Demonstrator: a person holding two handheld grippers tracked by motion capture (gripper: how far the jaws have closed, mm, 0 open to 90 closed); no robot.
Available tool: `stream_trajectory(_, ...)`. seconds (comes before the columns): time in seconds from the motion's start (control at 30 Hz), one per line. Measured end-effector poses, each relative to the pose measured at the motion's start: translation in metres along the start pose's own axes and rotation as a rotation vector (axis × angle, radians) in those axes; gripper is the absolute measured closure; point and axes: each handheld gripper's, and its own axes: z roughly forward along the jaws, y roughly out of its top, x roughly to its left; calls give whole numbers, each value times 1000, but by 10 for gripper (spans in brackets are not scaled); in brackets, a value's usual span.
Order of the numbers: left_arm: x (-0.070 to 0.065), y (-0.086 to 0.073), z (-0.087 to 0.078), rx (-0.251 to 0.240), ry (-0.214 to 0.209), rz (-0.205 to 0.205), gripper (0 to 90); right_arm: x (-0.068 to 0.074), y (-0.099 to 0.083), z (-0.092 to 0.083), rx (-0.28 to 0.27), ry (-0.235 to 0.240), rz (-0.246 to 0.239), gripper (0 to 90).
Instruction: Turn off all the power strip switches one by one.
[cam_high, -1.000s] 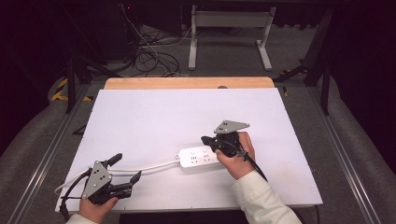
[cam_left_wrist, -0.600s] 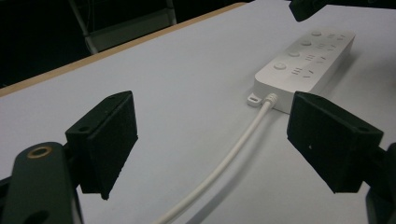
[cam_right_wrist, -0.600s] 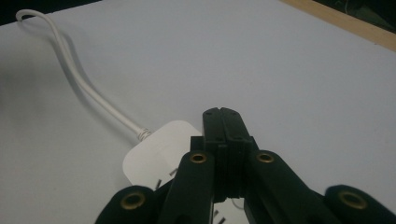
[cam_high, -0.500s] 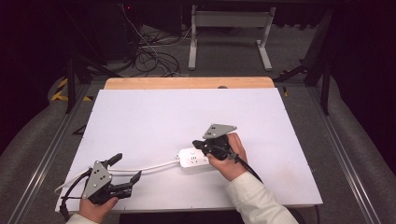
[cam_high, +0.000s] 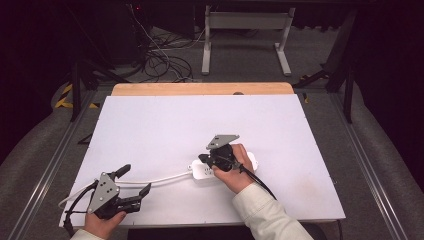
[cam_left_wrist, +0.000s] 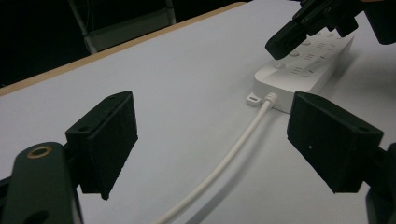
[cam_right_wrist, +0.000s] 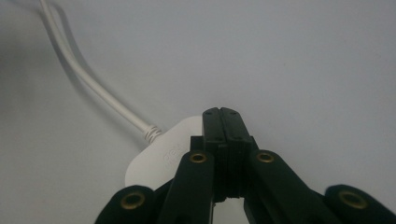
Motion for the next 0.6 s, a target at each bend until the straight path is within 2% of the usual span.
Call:
stream_trajectory(0.1,0,0,0,1,2,8,169,-2,-2,1,17,-6,4,900)
stream_trajectory(0.37,0,0,0,1,0,0,168,-2,-5,4,57,-21,3,900)
stream_trajectory(0.6,-1,0,0,5,-3,5,168,-2,-7,5,58,-21,2,900)
